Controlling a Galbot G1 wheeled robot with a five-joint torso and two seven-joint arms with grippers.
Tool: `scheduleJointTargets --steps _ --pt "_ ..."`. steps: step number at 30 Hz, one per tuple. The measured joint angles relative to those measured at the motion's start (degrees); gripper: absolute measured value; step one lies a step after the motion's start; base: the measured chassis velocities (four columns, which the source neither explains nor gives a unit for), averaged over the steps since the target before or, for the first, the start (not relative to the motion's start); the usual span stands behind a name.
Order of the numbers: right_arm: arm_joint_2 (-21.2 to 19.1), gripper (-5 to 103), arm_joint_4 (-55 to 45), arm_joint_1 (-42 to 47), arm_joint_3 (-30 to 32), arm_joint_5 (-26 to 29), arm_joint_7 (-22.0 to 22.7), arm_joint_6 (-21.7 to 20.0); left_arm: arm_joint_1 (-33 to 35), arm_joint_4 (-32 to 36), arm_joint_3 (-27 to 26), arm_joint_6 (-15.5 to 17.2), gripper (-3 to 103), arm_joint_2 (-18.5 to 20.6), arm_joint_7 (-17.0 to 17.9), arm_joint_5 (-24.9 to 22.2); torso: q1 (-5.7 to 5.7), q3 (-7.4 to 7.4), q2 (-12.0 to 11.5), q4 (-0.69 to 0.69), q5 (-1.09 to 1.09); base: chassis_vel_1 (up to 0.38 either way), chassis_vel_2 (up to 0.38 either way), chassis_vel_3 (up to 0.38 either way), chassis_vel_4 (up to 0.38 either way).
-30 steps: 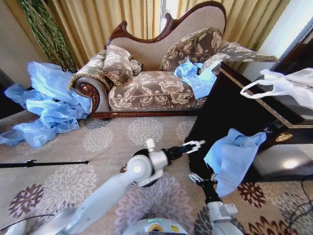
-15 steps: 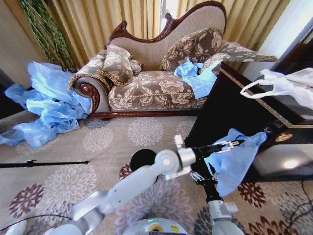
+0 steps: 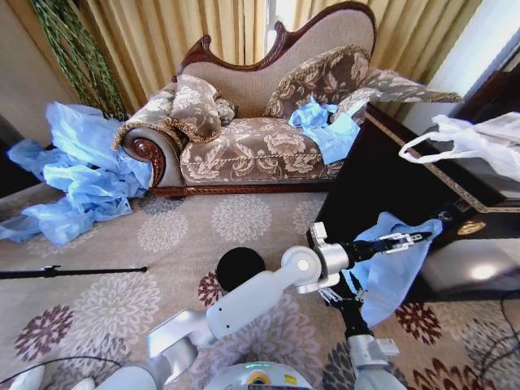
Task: Place a garbage bag over the trash bin.
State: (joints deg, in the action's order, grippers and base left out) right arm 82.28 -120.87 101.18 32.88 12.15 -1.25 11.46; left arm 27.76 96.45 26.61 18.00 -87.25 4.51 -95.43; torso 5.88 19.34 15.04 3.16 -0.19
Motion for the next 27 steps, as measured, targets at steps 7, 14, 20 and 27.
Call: scheduleJointTargets --steps 7,14,20,27 --pt "-0.18 100 0.4 -0.36 0.0 0.02 0.32 0.0 0.37 -0.82 -0.05 0.06 89 -1.05 -0.55 0.34 0.0 0.0 0.0 0.0 0.0 0.0 0.0 0.0 0.0" --pt "-0.06 100 0.72 -0.8 -0.26 0.01 0.59 0.0 0.37 -1.2 0.03 -0.02 68 -1.87 -0.87 0.38 0.0 0.0 0.0 -0.03 0.0 0.0 0.0 0.0 0.0" --pt "0.26 100 1.22 -1.29 -0.48 -0.07 0.66 0.0 1.09 -0.09 0.5 0.04 41 -1.27 -0.66 0.85 0.0 0.0 0.01 0.05 0.0 0.0 0.0 0.0 0.0" --pt "0.29 100 1.55 -1.76 -0.71 -0.14 0.66 0.0 1.9 0.48 0.52 0.08 20 -0.66 -0.6 1.12 0.0 0.0 0.01 0.01 -0.01 0.0 0.0 0.0 0.0"
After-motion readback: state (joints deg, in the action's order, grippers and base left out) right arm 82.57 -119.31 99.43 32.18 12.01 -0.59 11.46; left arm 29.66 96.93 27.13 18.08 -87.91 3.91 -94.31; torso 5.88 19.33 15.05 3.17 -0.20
